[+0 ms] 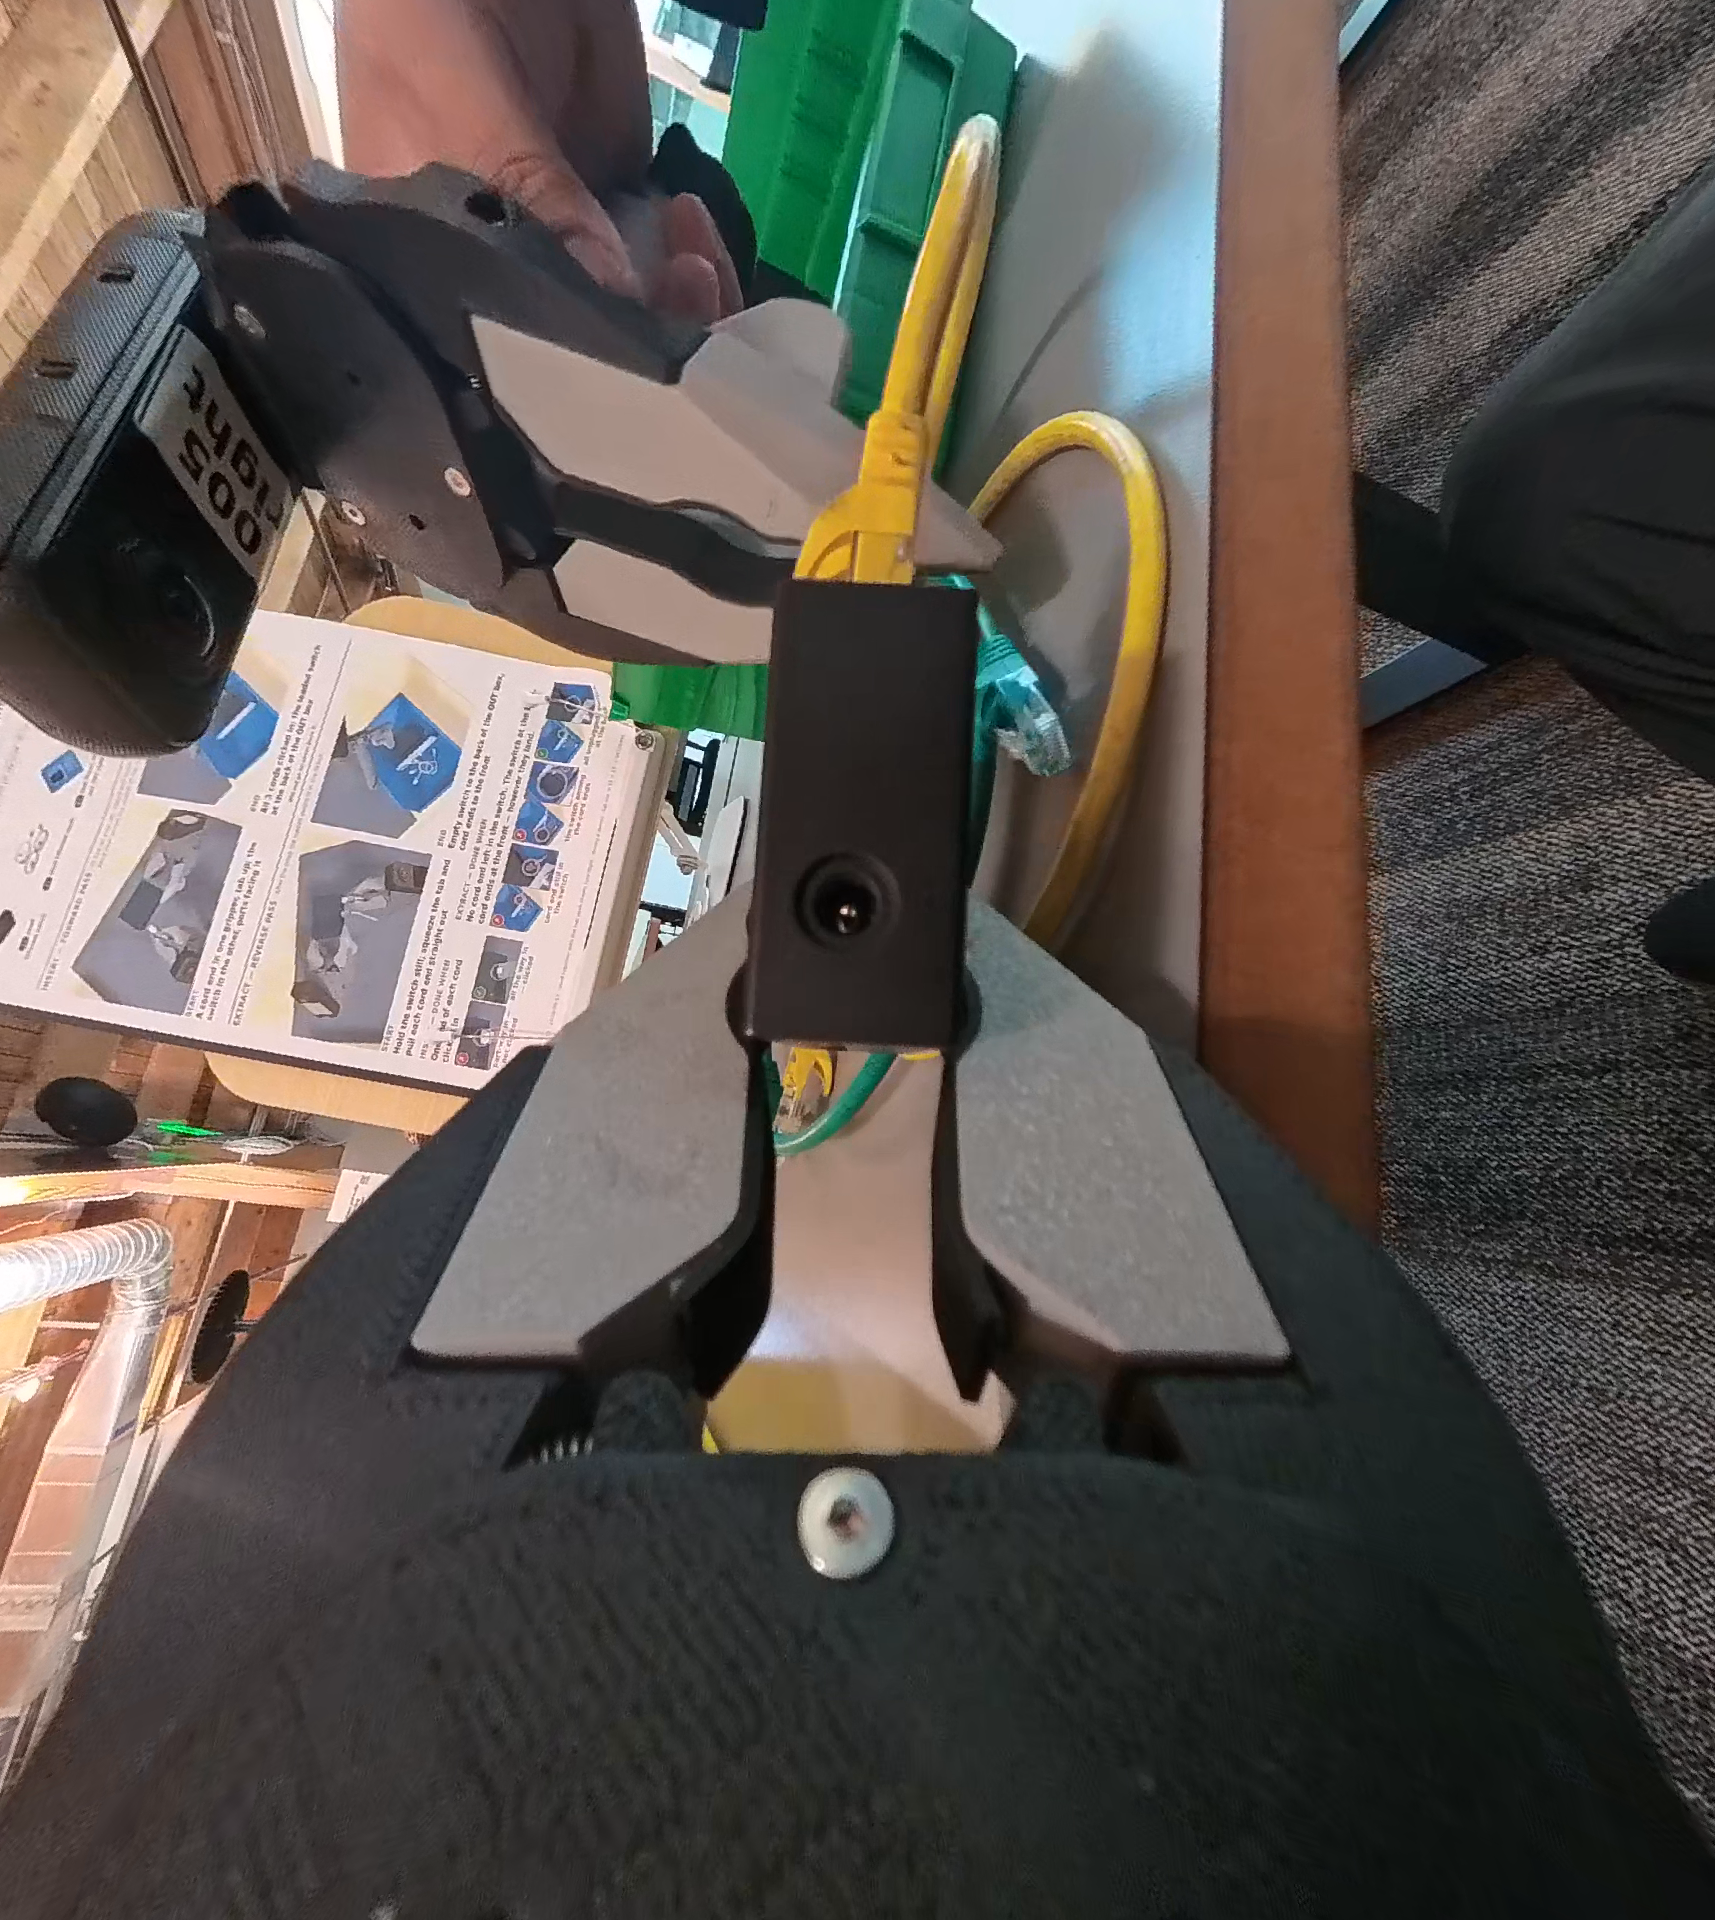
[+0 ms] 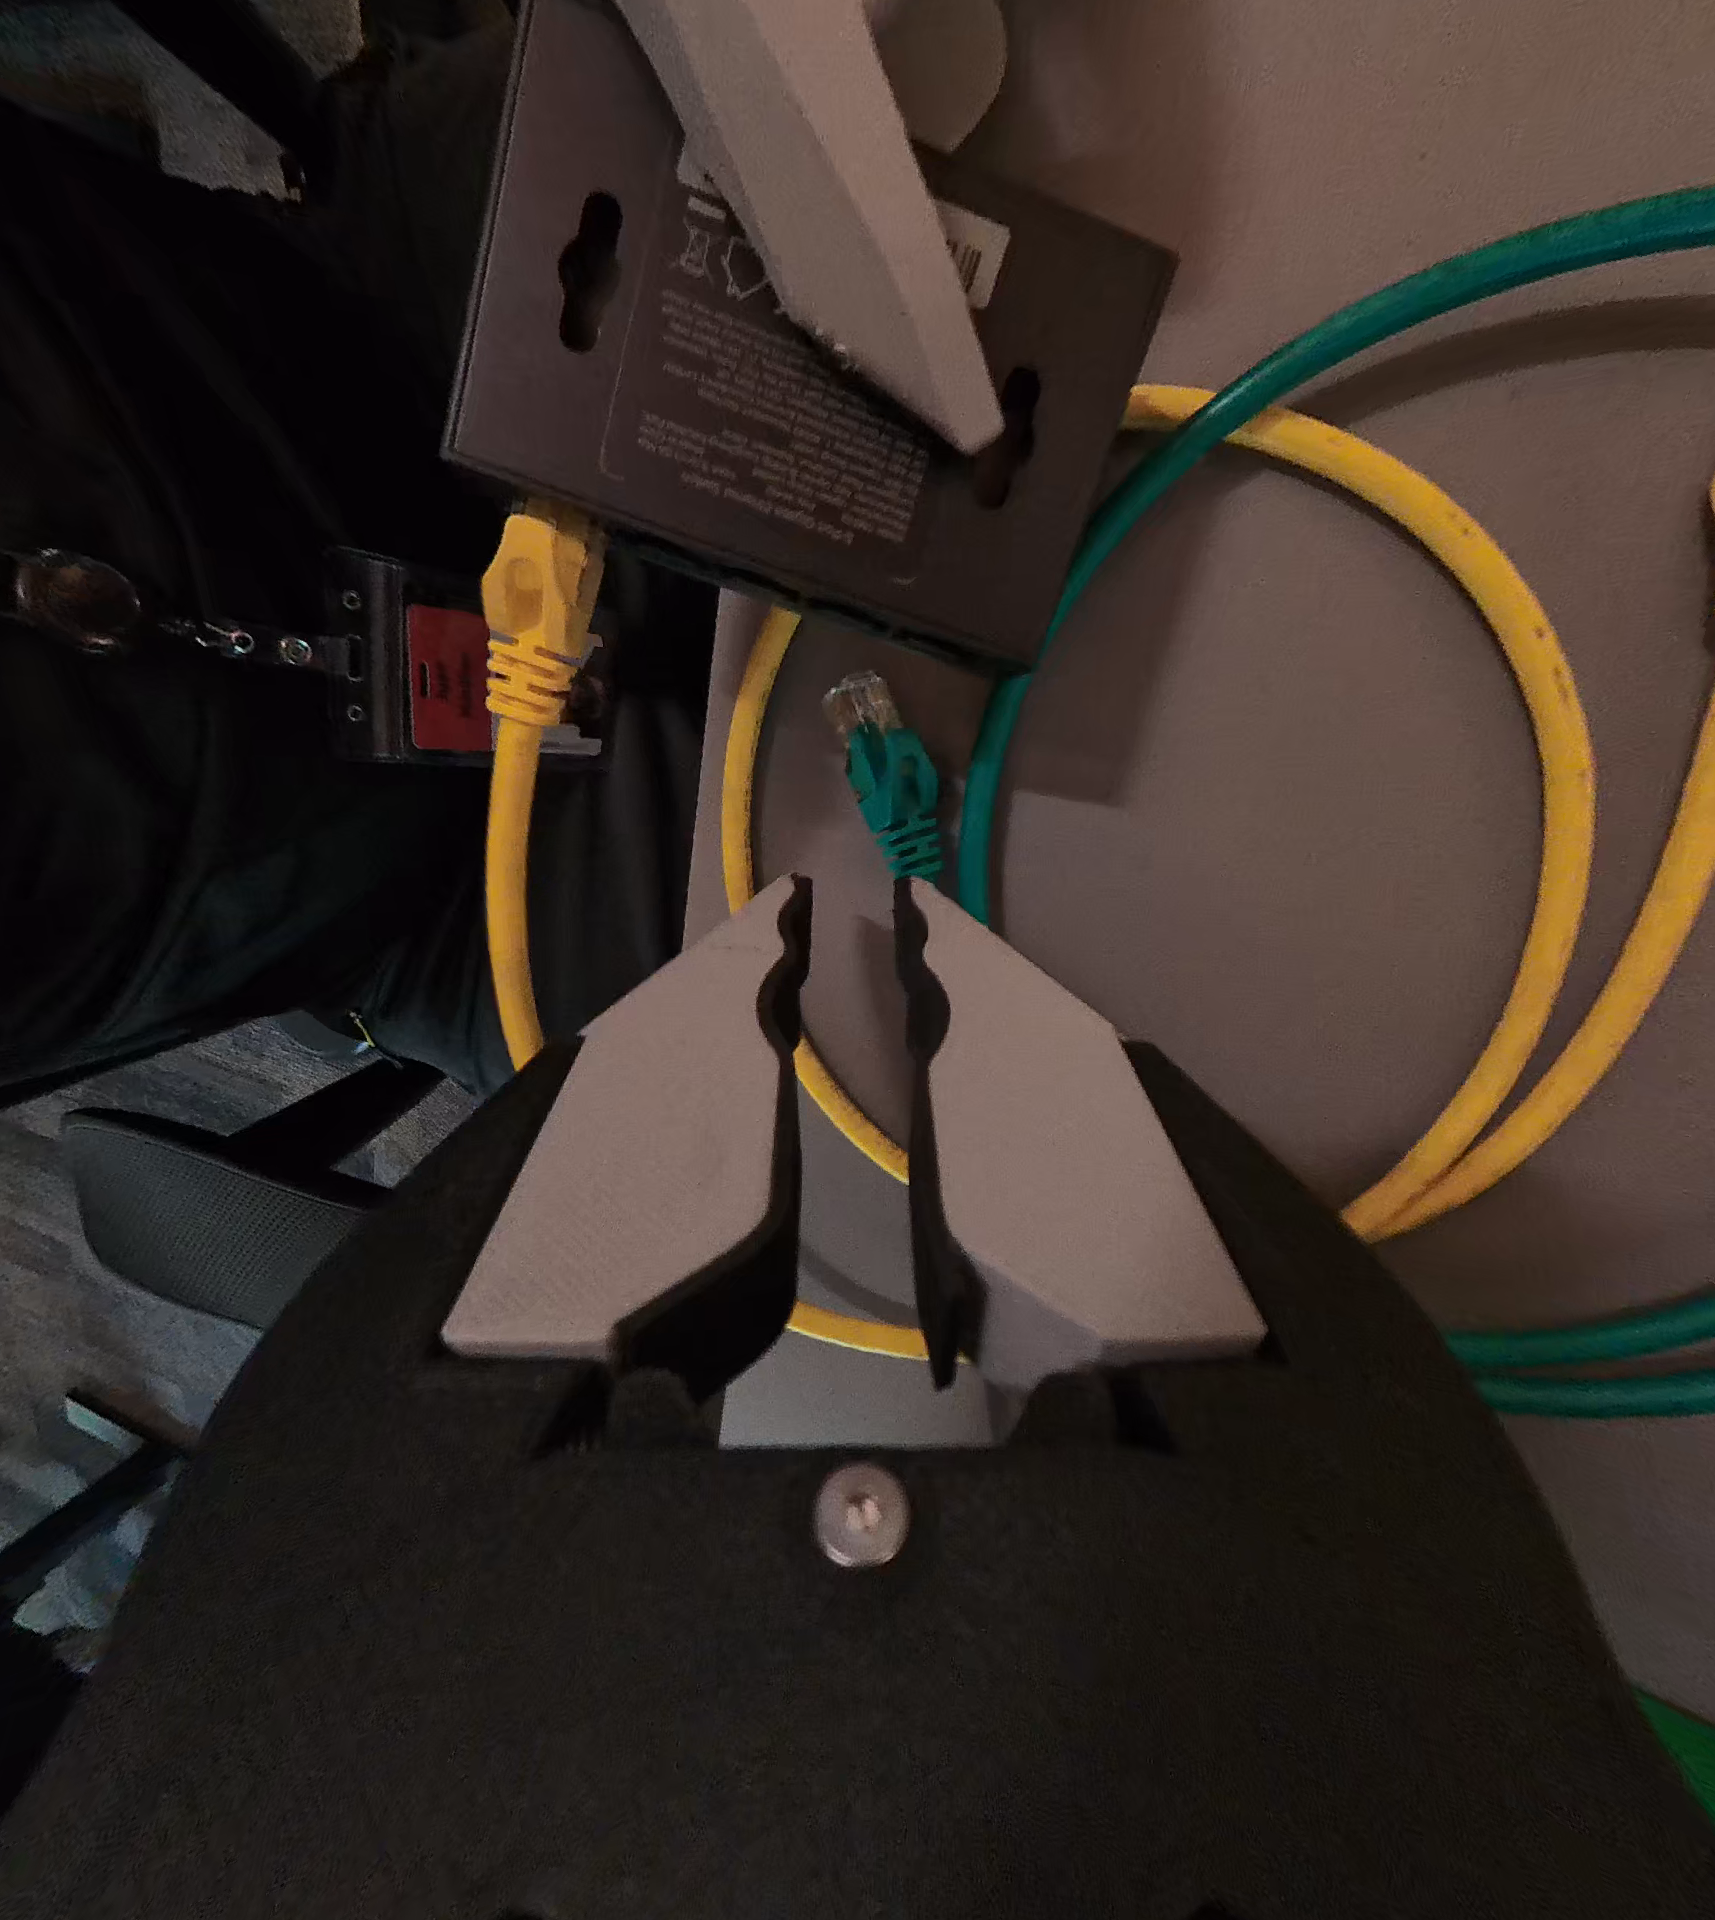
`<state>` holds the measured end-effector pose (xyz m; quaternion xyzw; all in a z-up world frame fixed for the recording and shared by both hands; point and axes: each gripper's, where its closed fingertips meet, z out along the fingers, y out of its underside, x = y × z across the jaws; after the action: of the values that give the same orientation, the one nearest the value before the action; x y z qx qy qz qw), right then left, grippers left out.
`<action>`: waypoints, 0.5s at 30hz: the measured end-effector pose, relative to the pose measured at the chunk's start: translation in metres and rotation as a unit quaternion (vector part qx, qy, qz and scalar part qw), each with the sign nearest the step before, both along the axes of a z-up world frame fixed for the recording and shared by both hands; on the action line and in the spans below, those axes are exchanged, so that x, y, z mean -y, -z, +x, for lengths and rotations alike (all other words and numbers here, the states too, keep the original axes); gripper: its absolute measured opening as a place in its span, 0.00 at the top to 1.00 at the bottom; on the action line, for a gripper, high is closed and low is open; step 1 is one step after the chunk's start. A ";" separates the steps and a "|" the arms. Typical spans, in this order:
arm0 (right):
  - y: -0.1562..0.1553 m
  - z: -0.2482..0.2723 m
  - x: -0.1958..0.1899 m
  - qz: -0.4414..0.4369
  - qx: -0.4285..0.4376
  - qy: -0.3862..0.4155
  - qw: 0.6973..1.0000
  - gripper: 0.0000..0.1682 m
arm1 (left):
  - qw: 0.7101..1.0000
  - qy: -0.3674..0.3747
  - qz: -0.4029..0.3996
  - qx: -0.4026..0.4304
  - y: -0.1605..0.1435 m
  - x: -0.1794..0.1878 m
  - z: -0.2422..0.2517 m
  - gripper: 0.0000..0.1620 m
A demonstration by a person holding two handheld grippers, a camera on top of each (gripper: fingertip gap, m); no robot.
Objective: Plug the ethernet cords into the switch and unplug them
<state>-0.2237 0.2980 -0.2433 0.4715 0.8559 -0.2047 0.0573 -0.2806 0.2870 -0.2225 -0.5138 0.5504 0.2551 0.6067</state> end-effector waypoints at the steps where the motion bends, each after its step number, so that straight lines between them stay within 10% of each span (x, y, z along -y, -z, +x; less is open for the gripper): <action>1: 0.000 -0.001 -0.001 -0.001 0.001 0.004 1.000 0.92 | 1.000 0.000 0.000 0.000 0.000 0.000 0.000 0.84; 15: 0.004 -0.005 -0.004 0.022 -0.004 -0.007 1.000 0.95 | 1.000 -0.004 0.000 -0.012 0.003 -0.001 0.000 0.84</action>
<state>-0.2287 0.3024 -0.2475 0.4660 0.8637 -0.1869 0.0450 -0.2809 0.2881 -0.2257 -0.5126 0.5553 0.2637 0.5995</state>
